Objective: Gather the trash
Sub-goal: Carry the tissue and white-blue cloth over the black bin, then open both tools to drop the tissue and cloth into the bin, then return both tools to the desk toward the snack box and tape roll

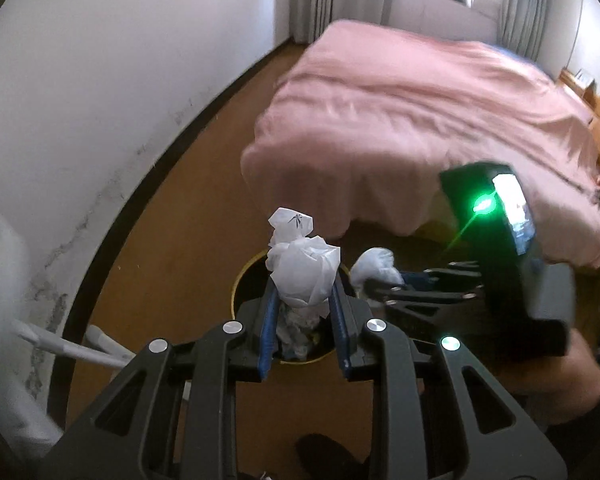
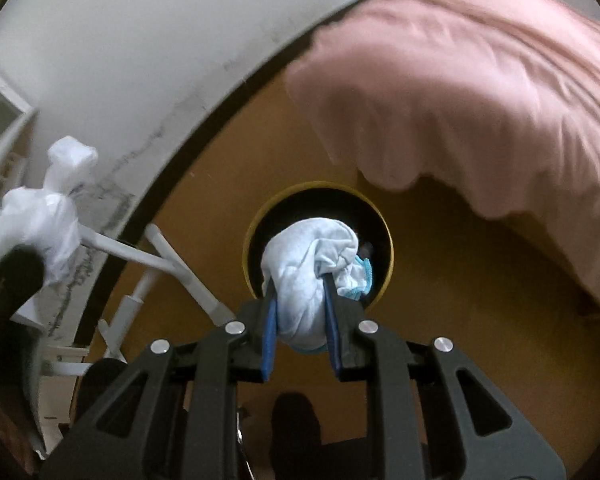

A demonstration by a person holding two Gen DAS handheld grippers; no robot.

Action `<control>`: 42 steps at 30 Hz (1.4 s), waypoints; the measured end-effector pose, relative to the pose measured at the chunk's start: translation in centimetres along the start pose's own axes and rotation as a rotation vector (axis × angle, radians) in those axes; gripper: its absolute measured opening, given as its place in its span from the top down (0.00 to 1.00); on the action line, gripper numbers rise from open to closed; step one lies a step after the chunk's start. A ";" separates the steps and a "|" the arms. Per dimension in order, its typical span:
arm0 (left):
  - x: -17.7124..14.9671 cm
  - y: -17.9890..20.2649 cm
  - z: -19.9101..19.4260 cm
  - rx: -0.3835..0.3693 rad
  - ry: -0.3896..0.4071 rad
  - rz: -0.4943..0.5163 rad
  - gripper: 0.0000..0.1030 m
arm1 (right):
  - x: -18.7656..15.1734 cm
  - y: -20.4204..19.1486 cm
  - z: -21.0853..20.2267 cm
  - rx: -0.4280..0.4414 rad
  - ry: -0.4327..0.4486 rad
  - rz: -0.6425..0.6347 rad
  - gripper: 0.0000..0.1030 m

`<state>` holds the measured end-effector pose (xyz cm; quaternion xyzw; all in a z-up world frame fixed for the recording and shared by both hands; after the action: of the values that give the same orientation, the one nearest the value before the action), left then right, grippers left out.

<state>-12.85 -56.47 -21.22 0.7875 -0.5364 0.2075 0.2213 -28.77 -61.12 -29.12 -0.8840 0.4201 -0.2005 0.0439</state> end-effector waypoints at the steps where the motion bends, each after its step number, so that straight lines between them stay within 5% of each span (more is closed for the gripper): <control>1: -0.8 -0.3 1.8 -0.005 -0.029 -0.013 0.77 | -0.3 0.4 0.9 0.003 -0.010 0.004 0.80; 12: -3.7 -3.7 12.0 -0.019 -0.157 -0.113 0.77 | -0.4 2.9 6.4 0.048 -0.035 0.106 0.80; 17: -3.2 -4.6 13.6 -0.049 -0.179 -0.140 0.77 | 0.4 2.6 7.7 0.066 -0.055 0.132 0.80; 19: -2.8 -4.6 13.6 -0.053 -0.174 -0.132 0.74 | 1.0 2.6 8.0 0.073 -0.056 0.159 0.80; 23: -2.2 -5.1 13.5 -0.045 -0.163 -0.123 0.50 | 2.1 2.1 8.7 0.076 -0.051 0.182 0.80; 30: -2.3 -5.9 11.5 -0.061 -0.146 -0.114 0.45 | 2.5 1.7 9.1 0.065 -0.055 0.190 0.79; 34: -2.9 -5.8 10.0 -0.065 -0.141 -0.114 0.38 | 2.9 1.7 8.6 0.054 -0.037 0.203 0.46; 42: -3.3 -2.8 3.4 -0.050 -0.091 -0.031 0.28 | 3.7 0.0 6.2 0.046 0.001 0.148 0.39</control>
<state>-10.98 -55.06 -26.23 0.7985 -0.5388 0.1547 0.2193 -24.26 -64.52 -33.58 -0.8491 0.4796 -0.2070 0.0787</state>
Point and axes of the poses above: each gripper's, at about its wrist camera, not at the fingertips, and z roughly the way its jaws point, y to its right, x to its top, the point moved 5 cm from there along z, roughly the way its jaws point, and after that the axes turned 9 degrees about -z, right-handed, at the moved point
